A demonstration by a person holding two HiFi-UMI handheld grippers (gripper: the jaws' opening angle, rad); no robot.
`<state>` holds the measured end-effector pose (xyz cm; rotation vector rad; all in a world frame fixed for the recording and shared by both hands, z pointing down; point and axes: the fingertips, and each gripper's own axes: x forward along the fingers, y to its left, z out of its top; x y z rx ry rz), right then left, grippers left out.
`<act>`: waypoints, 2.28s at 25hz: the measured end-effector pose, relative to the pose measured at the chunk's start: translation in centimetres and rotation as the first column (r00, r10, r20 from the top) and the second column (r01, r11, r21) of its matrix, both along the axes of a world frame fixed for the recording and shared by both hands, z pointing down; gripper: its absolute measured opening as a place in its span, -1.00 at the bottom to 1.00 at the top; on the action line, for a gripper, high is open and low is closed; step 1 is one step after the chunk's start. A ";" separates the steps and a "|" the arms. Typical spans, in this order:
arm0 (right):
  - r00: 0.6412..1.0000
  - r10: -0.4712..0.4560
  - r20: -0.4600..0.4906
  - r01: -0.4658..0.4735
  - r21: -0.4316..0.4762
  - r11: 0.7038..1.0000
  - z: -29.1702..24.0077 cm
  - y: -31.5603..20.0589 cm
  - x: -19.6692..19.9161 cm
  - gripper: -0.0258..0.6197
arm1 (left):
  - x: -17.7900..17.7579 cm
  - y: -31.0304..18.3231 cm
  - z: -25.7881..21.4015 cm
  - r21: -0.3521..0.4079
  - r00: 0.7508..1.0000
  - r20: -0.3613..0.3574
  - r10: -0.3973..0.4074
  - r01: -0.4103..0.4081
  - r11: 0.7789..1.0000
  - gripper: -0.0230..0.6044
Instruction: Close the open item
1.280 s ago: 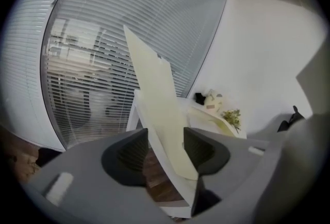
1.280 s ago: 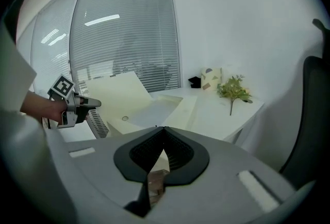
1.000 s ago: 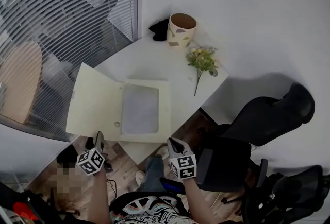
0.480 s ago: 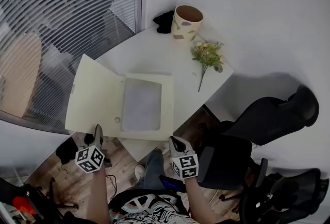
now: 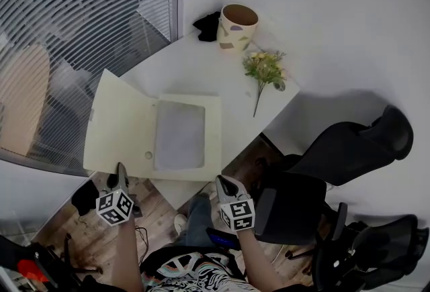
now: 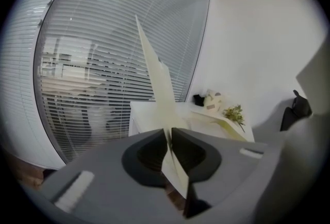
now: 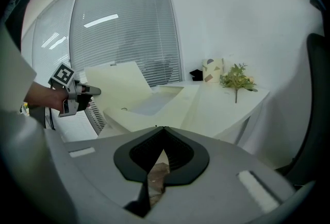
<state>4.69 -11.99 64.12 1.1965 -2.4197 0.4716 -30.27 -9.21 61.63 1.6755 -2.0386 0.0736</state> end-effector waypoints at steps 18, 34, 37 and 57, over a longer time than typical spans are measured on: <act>1.000 0.011 -0.021 -0.011 0.007 1.000 0.0 0.0 -0.1 -0.92 | 1.7 -0.5 -1.4 0.026 0.997 0.020 0.076 -0.076 0.997 -0.72; 0.999 0.046 -0.020 -0.046 0.003 0.999 0.0 -0.2 0.1 -0.92 | 3.4 -0.9 -2.3 0.043 0.987 0.041 0.154 -0.156 0.987 -0.73; 0.999 0.050 -0.020 -0.050 -0.005 0.999 0.0 -0.1 0.1 -0.92 | 3.8 -0.9 -2.5 0.043 0.984 0.049 0.172 -0.174 0.984 -0.73; 0.998 0.070 -0.007 -0.070 -0.023 0.997 0.1 -0.2 0.0 -0.92 | 6.0 -1.5 -3.3 0.036 0.955 0.122 0.272 -0.278 0.960 -0.71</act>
